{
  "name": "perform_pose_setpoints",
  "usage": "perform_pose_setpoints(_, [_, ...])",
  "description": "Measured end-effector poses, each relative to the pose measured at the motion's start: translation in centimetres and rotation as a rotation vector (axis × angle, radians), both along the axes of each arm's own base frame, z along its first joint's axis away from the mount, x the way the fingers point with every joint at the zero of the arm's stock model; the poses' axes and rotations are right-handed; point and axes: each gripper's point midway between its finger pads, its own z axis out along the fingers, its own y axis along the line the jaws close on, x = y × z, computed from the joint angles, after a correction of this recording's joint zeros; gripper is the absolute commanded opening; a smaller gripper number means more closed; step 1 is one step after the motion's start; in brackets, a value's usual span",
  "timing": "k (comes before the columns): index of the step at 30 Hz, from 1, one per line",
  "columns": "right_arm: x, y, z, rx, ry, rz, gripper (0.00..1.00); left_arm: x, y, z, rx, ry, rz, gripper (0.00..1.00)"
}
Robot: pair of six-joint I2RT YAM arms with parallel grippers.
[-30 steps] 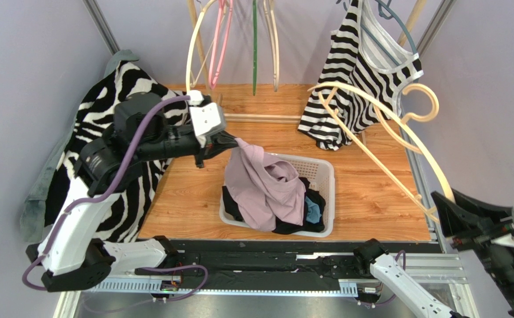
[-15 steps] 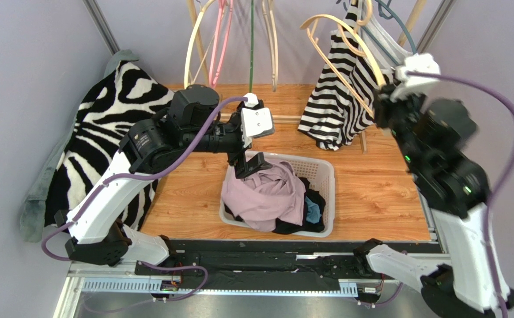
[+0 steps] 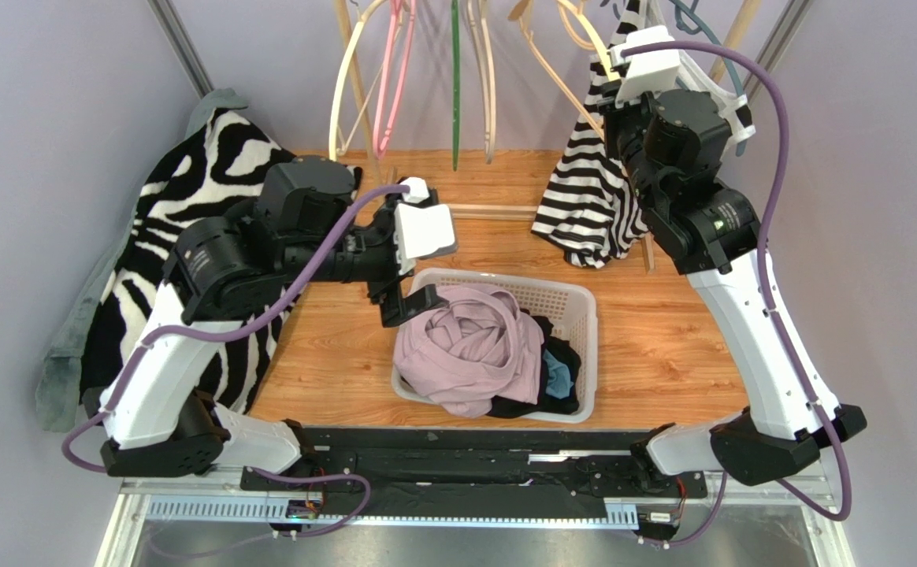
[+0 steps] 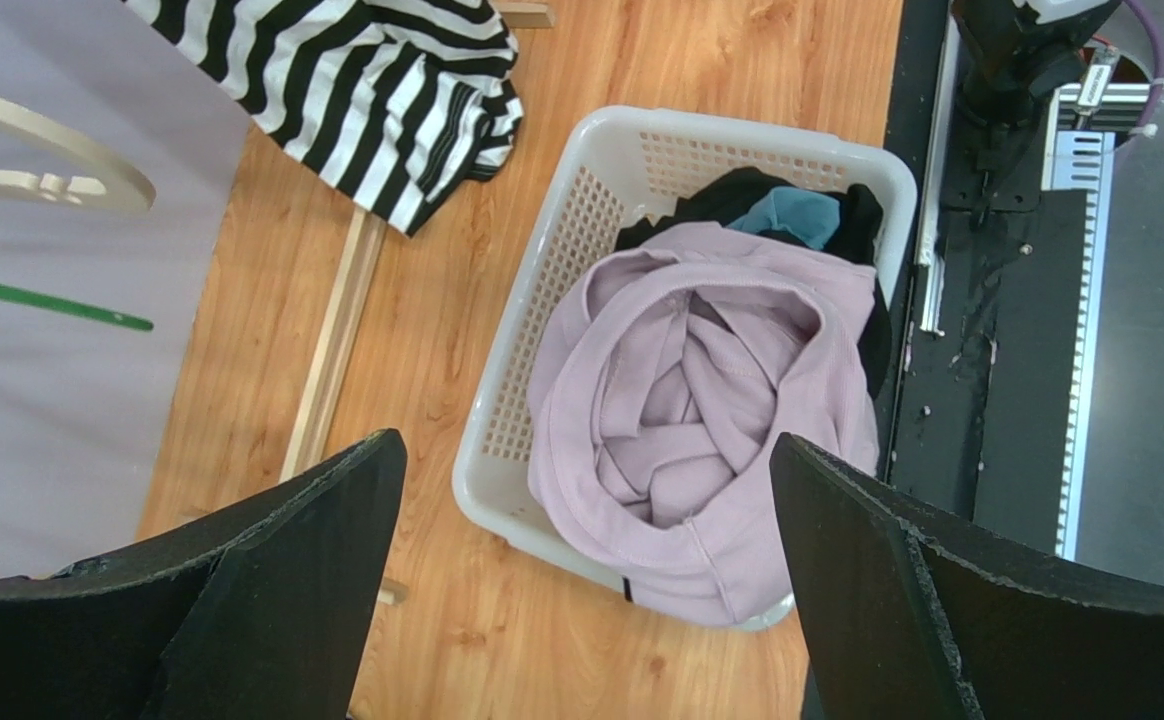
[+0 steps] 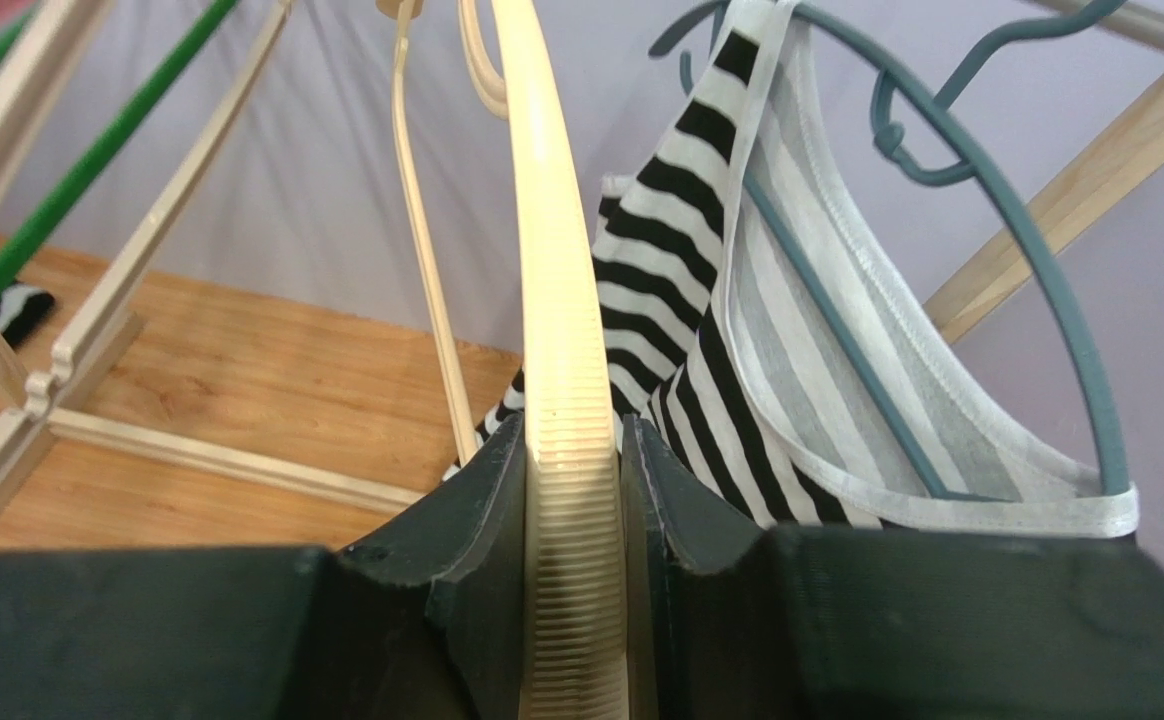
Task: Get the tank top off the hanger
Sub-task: Place the tank top in the bin, then place the hanger at the clothesline.
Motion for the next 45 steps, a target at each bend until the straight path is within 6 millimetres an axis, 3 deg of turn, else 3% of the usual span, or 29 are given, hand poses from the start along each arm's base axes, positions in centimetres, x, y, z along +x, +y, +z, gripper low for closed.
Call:
perform_pose_setpoints(4, [-0.6,-0.1,1.8,0.036,-0.056,0.014,0.00,-0.8,1.3,0.4,0.001,-0.006,-0.001,0.99])
perform_pose_setpoints(8, [-1.0,-0.2,2.9,0.051,-0.085,0.018,0.00,-0.8,1.2,0.5,0.019,0.004,-0.005,0.99])
perform_pose_setpoints(13, [0.3,0.5,3.3,0.050,-0.086,0.019,0.00,-0.7,1.1,-0.9,0.056,0.031,-0.005,0.99])
perform_pose_setpoints(22, [3.5,2.7,1.8,0.045,-0.045,0.042,0.00,-0.8,1.2,-1.1,0.057,0.039,0.001,0.99])
perform_pose_setpoints(31, [3.8,3.6,0.8,0.066,-0.019,0.072,0.00,-1.2,1.7,-0.5,0.039,0.031,0.004,0.99])
perform_pose_setpoints(39, [4.7,5.4,-2.3,0.073,0.036,0.106,0.01,-1.2,1.8,-0.5,0.037,0.031,0.007,0.99])
perform_pose_setpoints(40, [4.7,5.7,-2.4,0.078,0.038,0.110,0.06,-1.2,1.8,-0.5,0.037,0.031,0.007,0.99])
perform_pose_setpoints(41, [4.7,5.8,-2.4,0.082,0.038,0.113,0.27,-1.2,1.8,-0.5,0.037,0.031,0.007,0.99])
perform_pose_setpoints(45, [4.3,6.3,-2.3,0.089,0.052,0.149,0.66,-1.2,1.8,-0.4,0.038,0.030,0.008,0.99])
